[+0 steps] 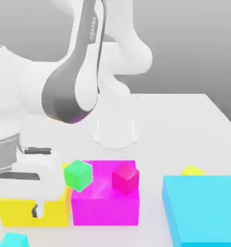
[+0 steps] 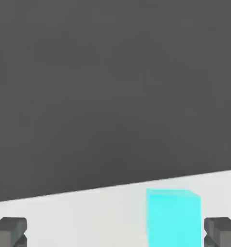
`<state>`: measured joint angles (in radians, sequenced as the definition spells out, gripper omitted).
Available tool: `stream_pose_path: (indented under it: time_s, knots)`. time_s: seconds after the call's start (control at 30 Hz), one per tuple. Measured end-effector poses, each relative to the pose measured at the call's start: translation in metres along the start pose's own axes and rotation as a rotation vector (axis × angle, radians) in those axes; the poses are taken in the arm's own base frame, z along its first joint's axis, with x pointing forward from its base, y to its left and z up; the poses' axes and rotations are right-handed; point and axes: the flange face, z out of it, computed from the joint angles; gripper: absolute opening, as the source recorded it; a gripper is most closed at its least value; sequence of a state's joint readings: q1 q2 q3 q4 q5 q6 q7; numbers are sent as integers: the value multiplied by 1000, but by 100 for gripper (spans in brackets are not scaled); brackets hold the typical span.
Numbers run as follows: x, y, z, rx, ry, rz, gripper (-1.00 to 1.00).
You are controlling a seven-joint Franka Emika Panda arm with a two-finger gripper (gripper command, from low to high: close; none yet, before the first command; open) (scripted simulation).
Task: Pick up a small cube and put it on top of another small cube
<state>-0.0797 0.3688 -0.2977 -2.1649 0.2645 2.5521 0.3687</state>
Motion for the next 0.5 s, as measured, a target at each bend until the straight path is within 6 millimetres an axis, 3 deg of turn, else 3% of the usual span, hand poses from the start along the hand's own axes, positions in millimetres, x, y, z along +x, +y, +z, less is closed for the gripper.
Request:
stream_pose_path:
  time_s: [0.07,0.2,0.23,0.43,0.5]
  knots:
    - [6,15,30,-42,-12,7,0]
    - [7,25,92,-60,-17,8,0]
    - [7,26,101,-60,-18,9,-100]
    - [6,26,105,-60,-19,9,-100]
    - [7,25,88,-61,-18,8,-100]
